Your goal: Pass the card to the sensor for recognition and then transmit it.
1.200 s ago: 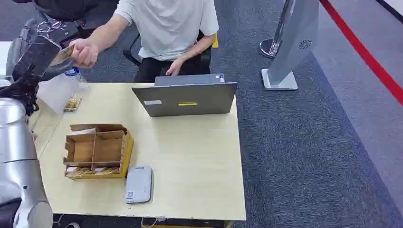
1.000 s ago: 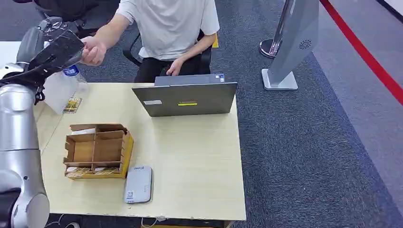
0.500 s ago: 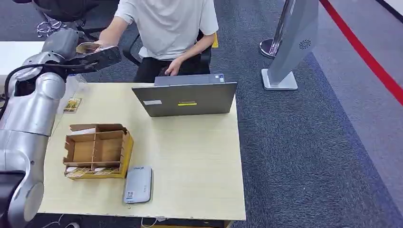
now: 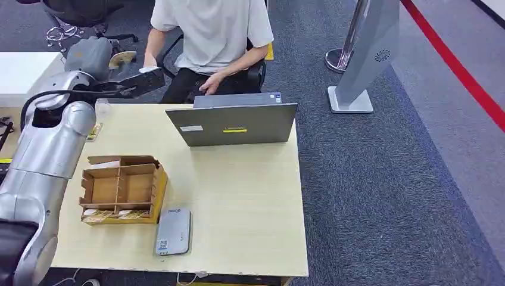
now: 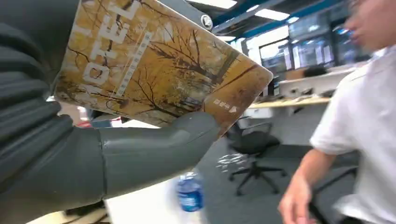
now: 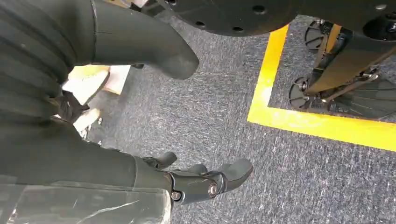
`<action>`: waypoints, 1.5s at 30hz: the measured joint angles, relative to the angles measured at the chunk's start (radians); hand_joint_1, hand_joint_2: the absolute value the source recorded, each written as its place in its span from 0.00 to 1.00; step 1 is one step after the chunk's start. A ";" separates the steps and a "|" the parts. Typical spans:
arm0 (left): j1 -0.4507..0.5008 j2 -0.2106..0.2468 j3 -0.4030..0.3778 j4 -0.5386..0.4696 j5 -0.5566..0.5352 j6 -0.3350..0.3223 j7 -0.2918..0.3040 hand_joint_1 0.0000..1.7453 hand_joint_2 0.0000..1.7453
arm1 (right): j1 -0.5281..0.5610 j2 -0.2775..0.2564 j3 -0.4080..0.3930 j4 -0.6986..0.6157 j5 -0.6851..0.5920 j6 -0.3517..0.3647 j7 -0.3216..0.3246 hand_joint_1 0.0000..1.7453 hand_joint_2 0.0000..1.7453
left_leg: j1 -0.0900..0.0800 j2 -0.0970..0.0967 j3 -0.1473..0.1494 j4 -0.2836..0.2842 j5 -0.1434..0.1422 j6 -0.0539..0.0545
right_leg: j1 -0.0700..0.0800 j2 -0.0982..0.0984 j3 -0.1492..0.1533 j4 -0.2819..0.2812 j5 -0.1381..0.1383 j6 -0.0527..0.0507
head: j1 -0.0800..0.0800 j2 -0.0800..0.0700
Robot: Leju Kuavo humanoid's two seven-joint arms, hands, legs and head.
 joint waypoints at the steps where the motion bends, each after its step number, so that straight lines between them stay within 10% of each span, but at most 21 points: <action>1: 0.027 0.004 -0.002 -0.044 0.018 0.005 -0.010 1.00 1.00 | 0.001 0.003 0.000 0.000 0.000 -0.003 0.000 0.00 1.00 | 0.000 0.001 0.000 0.000 0.000 0.000 | 0.000 0.000 0.000 0.000 0.000 0.000 | 0.000 0.000; 15: 0.601 0.184 -0.074 -0.670 0.068 0.134 -0.099 1.00 1.00 | 0.027 0.039 -0.043 0.000 -0.031 -0.034 -0.013 0.00 1.00 | 0.000 0.001 -0.001 -0.001 -0.002 -0.001 | 0.000 0.001 -0.002 0.000 -0.002 0.000 | 0.000 0.000; 27: 0.928 0.286 -0.104 -0.674 0.026 0.121 -0.059 1.00 1.00 | 0.035 0.044 -0.105 -0.002 -0.028 -0.036 -0.024 0.00 1.00 | 0.000 0.000 -0.001 -0.001 -0.001 0.000 | 0.000 0.000 -0.002 -0.001 -0.002 0.000 | 0.001 0.000; 45: 1.005 0.153 -0.124 -0.519 0.060 0.116 -0.046 1.00 1.00 | 0.032 0.048 -0.117 -0.005 0.018 -0.031 -0.028 0.00 1.00 | 0.000 -0.001 -0.001 -0.001 -0.002 0.000 | 0.000 -0.001 -0.001 -0.001 -0.002 0.000 | 0.001 0.000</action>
